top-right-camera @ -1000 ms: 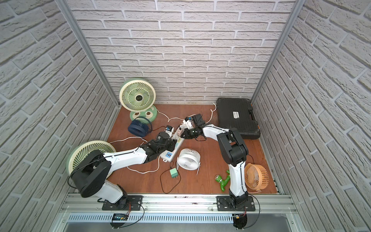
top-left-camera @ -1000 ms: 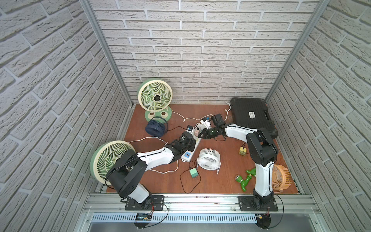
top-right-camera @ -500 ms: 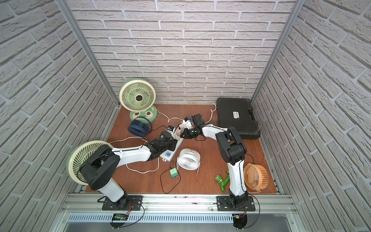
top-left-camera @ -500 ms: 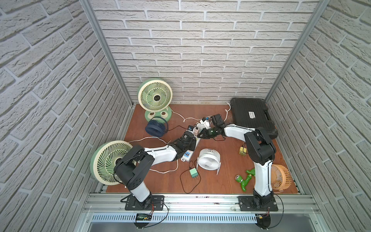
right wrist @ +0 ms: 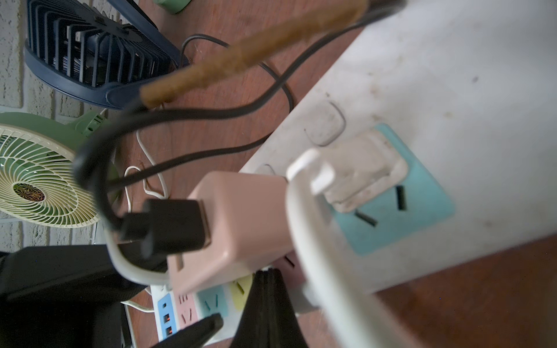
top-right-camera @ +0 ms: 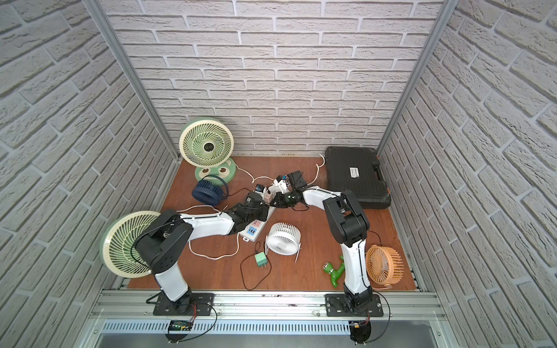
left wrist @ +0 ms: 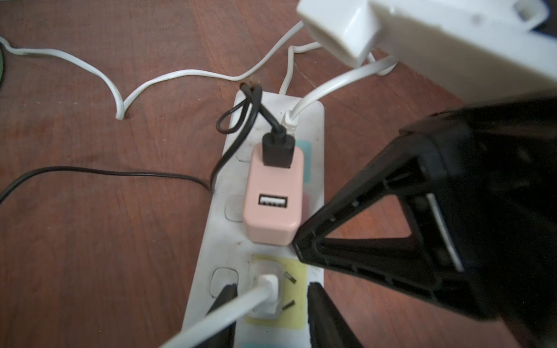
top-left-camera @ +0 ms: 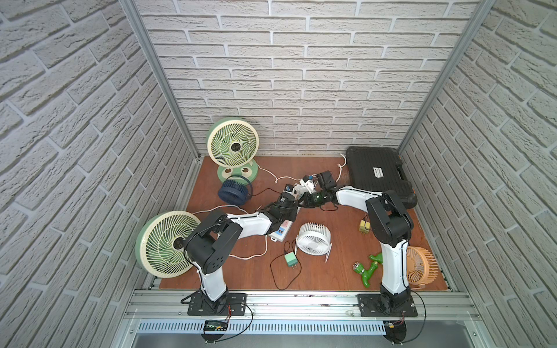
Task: Unplug the desk fan from the power strip
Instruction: Remove the plug from the socket.
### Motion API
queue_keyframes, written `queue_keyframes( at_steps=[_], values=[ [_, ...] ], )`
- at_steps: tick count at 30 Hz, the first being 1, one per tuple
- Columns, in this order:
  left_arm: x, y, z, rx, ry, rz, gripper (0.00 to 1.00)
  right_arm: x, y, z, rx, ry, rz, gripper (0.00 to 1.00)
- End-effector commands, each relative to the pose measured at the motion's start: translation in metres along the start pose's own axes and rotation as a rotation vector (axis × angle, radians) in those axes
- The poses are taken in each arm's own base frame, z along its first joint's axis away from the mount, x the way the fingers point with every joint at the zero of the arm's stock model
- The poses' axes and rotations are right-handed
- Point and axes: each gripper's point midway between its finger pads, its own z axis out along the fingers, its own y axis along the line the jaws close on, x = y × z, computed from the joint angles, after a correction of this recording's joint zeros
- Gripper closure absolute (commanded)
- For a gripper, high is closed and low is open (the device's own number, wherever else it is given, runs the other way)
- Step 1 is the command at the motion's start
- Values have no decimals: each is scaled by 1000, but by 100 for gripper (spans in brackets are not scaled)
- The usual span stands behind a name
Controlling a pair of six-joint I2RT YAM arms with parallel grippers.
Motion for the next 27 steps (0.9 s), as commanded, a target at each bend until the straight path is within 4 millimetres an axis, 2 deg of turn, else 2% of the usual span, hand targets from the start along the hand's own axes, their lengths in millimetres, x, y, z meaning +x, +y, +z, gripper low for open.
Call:
queue_keyframes(
  at_steps=[1, 11, 18, 21, 23, 27],
  values=[
    [-12, 2, 6, -11, -34, -18, 59, 6, -13, 13, 37, 13, 14, 97],
    [-7, 8, 16, -27, -18, -32, 77, 7, -15, 16, 39, 19, 18, 97],
    [-8, 5, 20, -17, -11, -26, 81, 8, -16, 16, 41, 22, 19, 97],
    [-8, 4, 22, -18, -10, -25, 89, 9, -16, 17, 42, 25, 22, 97],
    [-8, 3, 23, -16, -7, -17, 98, 9, -18, 16, 50, 26, 27, 97],
    [-8, -6, 21, -35, -6, 67, 100, 12, -25, 17, 81, 35, 56, 97]
  ],
)
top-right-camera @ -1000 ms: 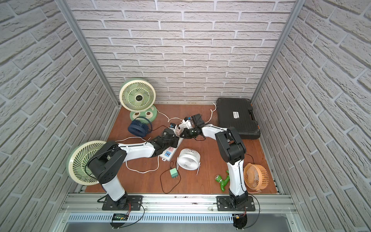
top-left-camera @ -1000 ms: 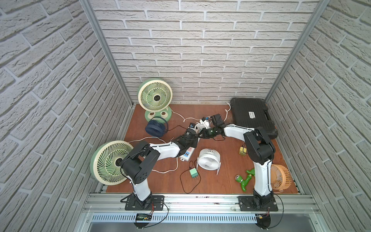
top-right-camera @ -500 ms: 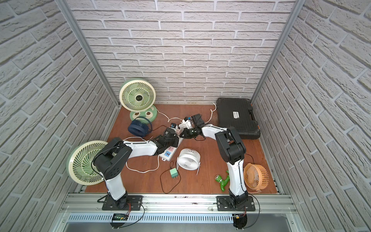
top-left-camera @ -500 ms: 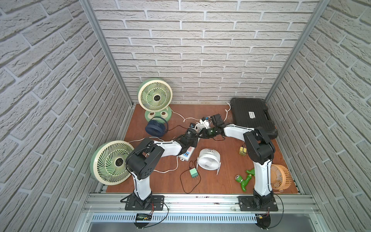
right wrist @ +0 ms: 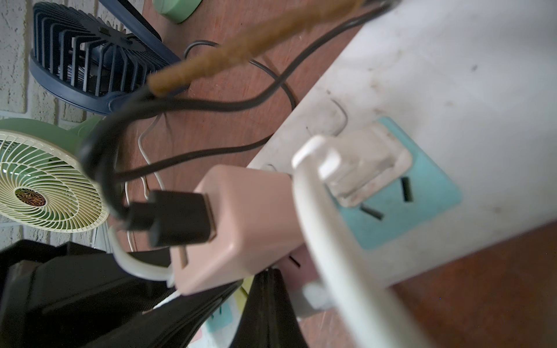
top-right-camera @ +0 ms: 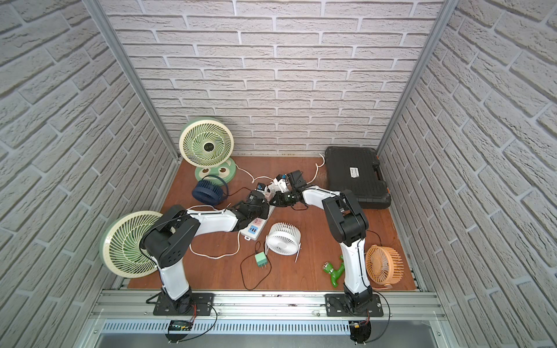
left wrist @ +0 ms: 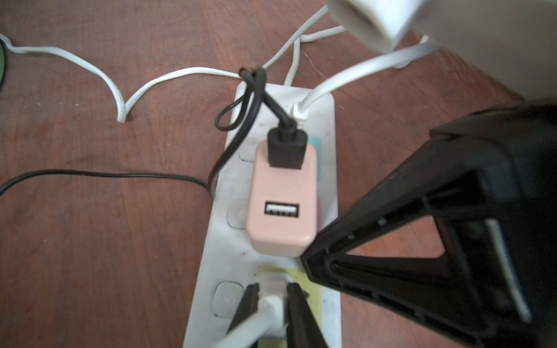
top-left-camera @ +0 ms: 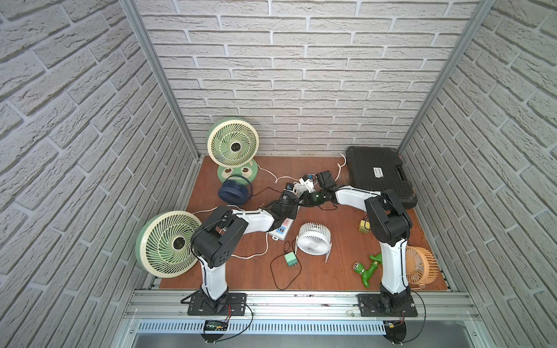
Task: Unplug the desk fan from the power strip
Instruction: Remove the plug from the socket.
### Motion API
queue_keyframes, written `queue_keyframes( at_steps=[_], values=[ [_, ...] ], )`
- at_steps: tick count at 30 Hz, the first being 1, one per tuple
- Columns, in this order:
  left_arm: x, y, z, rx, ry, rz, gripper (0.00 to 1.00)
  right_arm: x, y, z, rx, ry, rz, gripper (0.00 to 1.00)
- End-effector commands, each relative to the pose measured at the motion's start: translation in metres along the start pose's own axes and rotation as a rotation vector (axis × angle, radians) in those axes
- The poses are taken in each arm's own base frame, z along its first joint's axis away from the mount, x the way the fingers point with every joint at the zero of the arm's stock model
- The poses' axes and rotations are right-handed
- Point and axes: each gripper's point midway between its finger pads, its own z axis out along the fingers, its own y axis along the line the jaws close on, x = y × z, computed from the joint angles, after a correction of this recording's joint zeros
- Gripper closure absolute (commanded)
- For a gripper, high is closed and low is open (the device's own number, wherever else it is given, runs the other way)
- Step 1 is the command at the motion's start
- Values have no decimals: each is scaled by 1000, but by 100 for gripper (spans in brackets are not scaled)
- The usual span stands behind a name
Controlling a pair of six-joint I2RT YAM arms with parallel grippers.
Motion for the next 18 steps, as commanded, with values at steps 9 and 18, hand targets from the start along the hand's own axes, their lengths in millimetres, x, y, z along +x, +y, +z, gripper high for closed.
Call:
queue_keyframes(
  at_steps=[9, 18],
  values=[
    [-14, -8, 1, -80, -43, 128, 100, 26, -33, 14, 133, 82, 106, 97],
    [-10, 3, 6, 73, -38, -107, 100, 29, -34, 12, 149, 96, 117, 97]
  ],
)
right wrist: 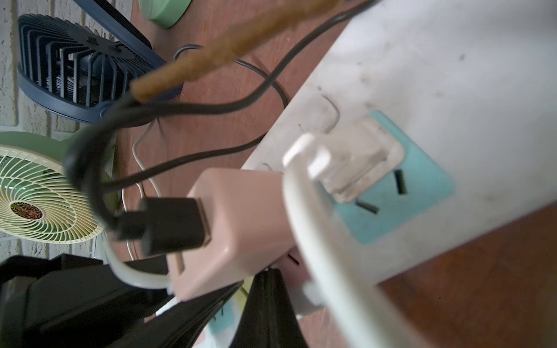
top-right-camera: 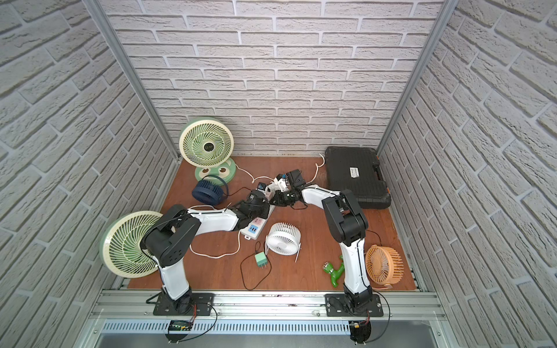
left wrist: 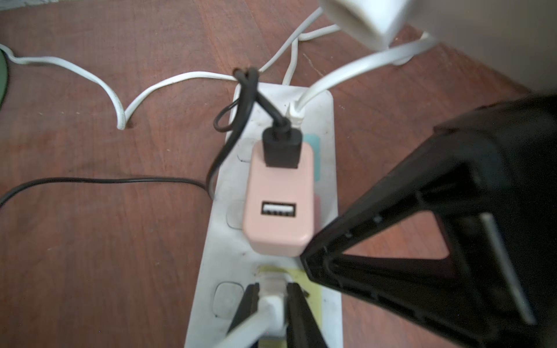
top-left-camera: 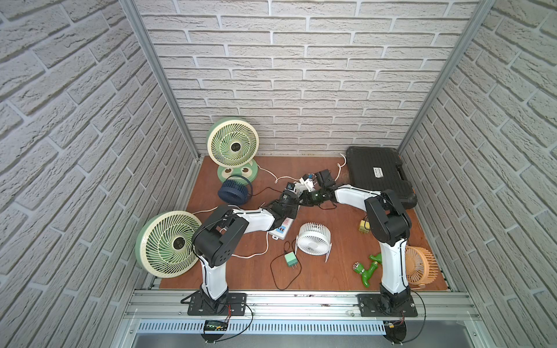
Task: Unplug the desk fan from the power strip
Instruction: Remove the plug from the socket.
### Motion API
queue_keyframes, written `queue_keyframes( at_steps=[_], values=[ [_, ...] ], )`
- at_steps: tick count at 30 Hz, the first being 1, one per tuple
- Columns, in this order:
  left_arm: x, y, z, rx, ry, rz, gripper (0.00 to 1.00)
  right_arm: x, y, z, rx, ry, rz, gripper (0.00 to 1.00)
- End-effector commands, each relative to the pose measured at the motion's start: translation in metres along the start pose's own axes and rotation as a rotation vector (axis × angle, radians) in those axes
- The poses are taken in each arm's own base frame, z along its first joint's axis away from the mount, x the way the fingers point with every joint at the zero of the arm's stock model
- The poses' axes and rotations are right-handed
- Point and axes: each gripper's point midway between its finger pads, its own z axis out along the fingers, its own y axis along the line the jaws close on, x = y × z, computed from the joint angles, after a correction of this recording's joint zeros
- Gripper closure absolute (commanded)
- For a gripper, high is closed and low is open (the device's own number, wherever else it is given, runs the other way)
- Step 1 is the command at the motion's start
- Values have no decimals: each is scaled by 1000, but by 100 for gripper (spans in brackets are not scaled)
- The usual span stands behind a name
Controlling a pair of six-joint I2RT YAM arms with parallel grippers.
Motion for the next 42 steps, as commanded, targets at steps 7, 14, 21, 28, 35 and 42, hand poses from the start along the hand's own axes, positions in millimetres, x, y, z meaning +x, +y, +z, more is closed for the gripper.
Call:
queue_keyframes(
  at_steps=[7, 14, 21, 28, 35, 42],
  values=[
    [-13, -19, -4, -40, -34, 76, 100, 33, -34, 13, 135, 107, 86, 97],
    [-30, -14, -23, -187, -74, 206, 100, 33, -34, 16, 133, 113, 89, 97],
    [-24, -5, -14, -47, -26, 17, 100, 35, -34, 18, 135, 122, 88, 97],
    [-26, -2, -25, -79, -35, 30, 100, 34, -31, 17, 134, 119, 85, 97],
    [-38, -4, -45, -39, -75, -6, 100, 31, -27, 15, 123, 110, 78, 97],
    [-33, 24, -88, -160, -81, -23, 100, 19, -11, 4, 104, 85, 54, 97]
  ],
)
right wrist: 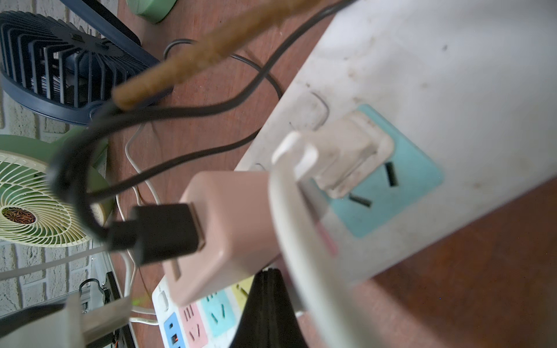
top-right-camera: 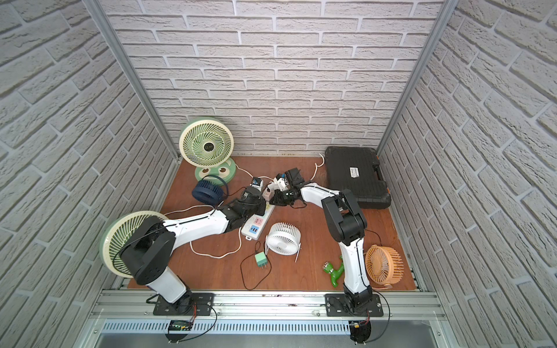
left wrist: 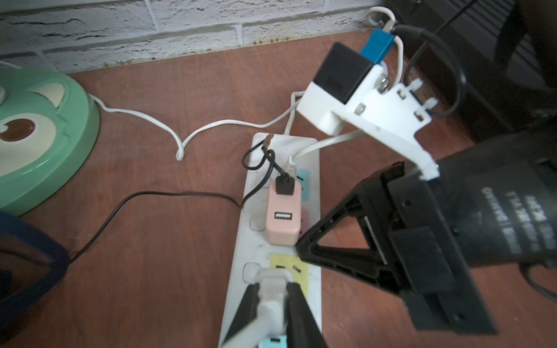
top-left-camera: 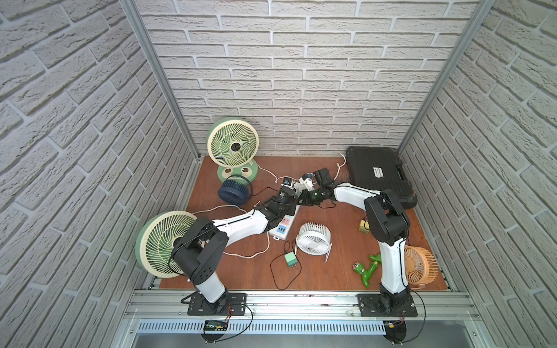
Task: Unplug the desk fan from the power strip
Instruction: Remove the plug from the socket, then place the plug at the center of the board.
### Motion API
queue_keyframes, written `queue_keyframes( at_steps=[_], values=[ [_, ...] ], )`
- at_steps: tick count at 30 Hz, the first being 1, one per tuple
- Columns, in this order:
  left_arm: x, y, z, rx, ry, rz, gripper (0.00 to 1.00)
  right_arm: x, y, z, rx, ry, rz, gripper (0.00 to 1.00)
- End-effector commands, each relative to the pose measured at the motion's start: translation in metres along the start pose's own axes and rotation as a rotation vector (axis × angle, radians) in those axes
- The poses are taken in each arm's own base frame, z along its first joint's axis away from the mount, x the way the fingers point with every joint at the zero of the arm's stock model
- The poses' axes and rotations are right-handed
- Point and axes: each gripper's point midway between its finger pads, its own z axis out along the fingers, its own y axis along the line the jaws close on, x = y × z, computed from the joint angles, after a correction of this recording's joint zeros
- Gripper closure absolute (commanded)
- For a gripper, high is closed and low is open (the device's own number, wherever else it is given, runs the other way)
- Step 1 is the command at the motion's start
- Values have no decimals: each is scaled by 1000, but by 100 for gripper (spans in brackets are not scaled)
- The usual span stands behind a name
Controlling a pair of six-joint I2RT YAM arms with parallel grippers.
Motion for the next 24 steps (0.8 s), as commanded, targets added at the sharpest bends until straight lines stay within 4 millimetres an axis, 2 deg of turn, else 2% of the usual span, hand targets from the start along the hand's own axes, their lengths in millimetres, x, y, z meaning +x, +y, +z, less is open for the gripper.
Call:
queue_keyframes(
  at_steps=[1, 7, 11, 12, 15, 19, 24],
  values=[
    [6, 30, -26, -131, 12, -19, 100, 16, -8, 2, 72, 48, 29, 97],
    [45, 80, -69, -299, 73, -80, 100, 1, 20, -24, 44, -11, -20, 97],
    [68, 104, -95, -376, 102, -153, 100, -7, 37, -43, 37, -52, -49, 97],
    [74, 108, -100, -387, 110, -167, 100, -11, 47, -53, 28, -74, -65, 97],
    [91, 120, -112, -422, 133, -208, 100, -15, 62, -73, 21, -116, -96, 97],
    [113, 141, -126, -483, 160, -251, 100, -15, 73, -94, 26, -155, -124, 97],
    [132, 160, -127, -495, 179, -343, 100, -15, 86, -114, 16, -194, -149, 97]
  ],
)
